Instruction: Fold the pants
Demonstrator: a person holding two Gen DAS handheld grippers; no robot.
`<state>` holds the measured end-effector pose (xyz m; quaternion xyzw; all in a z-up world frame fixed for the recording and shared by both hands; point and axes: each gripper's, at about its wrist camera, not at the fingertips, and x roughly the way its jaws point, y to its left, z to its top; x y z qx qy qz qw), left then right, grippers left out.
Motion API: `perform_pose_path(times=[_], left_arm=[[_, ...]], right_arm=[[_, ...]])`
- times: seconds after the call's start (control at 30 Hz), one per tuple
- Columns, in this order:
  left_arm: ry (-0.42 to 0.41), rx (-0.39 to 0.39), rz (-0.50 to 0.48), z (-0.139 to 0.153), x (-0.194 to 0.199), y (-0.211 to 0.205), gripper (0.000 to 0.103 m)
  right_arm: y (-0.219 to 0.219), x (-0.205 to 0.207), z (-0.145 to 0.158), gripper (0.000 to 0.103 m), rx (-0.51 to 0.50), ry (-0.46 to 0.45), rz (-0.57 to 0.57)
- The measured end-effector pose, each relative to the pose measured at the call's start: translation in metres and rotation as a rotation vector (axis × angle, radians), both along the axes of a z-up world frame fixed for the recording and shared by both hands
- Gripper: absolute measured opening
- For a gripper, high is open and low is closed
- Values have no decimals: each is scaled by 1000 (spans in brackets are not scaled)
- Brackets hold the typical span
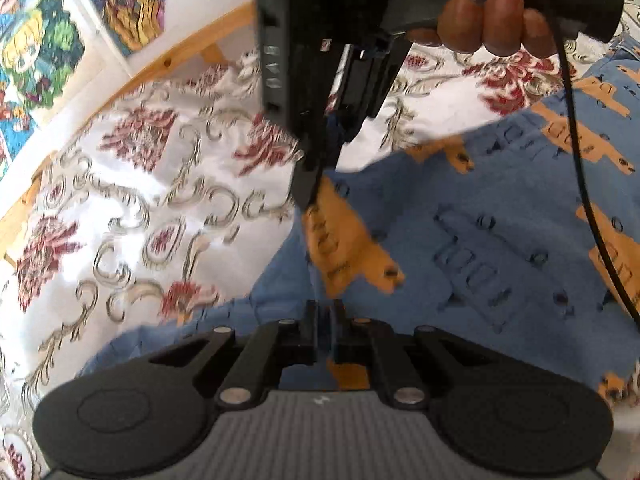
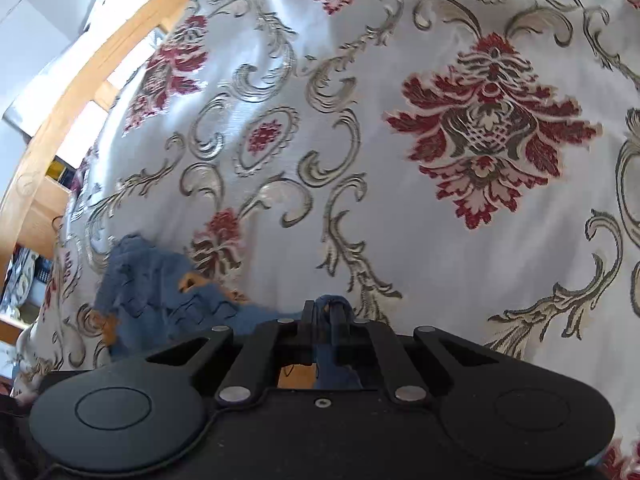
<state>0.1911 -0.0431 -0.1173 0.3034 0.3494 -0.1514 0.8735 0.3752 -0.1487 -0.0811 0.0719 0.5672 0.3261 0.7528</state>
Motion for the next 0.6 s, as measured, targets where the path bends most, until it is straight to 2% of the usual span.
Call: perform_pose_path(times=[0.1,0.23,0.33,0.4,0.53,0.57,0.6], left_arm=[[39,-24,63,12,-5,24,7],[56,-94,314,31,10,78,8],[94,-97,484,28,26,117,7],[117,-127,520,27,28,132,3],[91,-64,511,25,23,125,3],[82,-43,504,25,21,120,3],[70,-34,499,27,19,116,4]], right_arm=[[-1,2,-5,5,7,-3,-15],[-5,1,-7,5,7,-17,-39],[-8,3,-7,5,13,-20,-64],[-17,5,-4,20,0,-35,-108],[-43,-7,24,21,-7,-109,-166],[-48,-15,30,26,18,-103,-165],[-53,-25,35,34,44,-91,-161]])
